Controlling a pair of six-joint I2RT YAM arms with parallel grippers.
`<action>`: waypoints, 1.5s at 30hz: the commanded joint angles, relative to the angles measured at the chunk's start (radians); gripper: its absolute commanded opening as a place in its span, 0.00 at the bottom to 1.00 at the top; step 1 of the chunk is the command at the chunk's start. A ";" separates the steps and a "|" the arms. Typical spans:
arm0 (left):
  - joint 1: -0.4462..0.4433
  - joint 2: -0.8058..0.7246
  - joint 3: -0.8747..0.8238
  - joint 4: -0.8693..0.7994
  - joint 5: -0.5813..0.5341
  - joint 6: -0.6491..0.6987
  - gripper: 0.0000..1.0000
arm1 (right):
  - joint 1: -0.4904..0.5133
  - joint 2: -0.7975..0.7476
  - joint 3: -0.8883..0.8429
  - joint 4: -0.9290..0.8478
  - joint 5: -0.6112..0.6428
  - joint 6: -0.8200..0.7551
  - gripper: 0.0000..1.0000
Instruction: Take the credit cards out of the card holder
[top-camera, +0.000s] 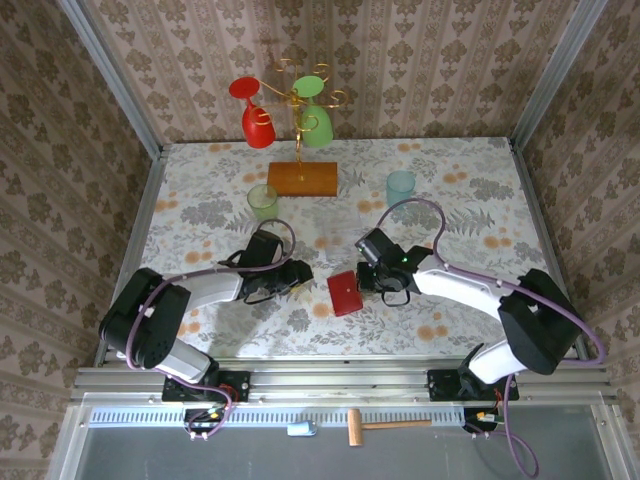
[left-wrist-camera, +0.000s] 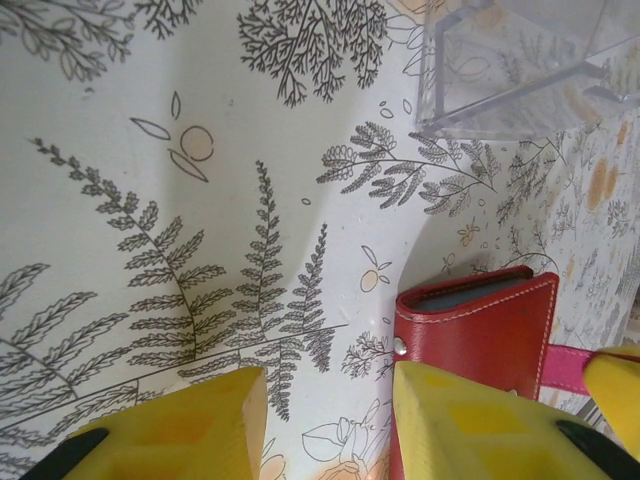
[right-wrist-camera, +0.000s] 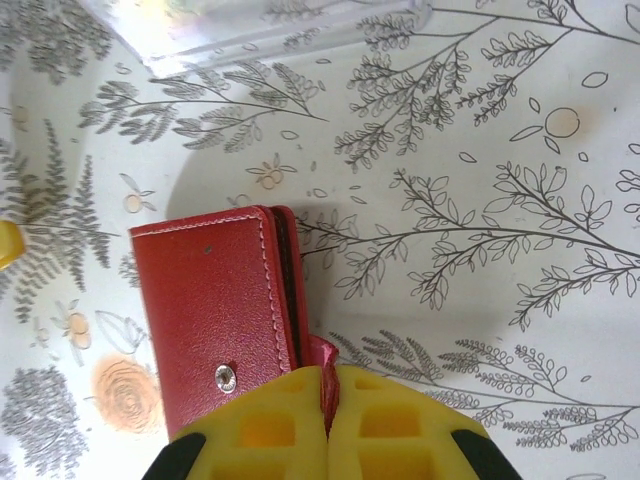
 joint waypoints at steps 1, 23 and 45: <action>-0.004 0.009 0.026 0.013 0.007 -0.018 0.39 | 0.003 -0.058 -0.005 -0.033 -0.006 0.032 0.00; 0.018 -0.020 0.007 0.012 0.032 -0.014 0.39 | 0.056 -0.107 0.105 -0.049 -0.036 0.085 0.00; 0.119 -0.100 -0.061 -0.044 0.069 0.029 0.39 | 0.152 0.010 0.144 0.141 -0.064 0.238 0.00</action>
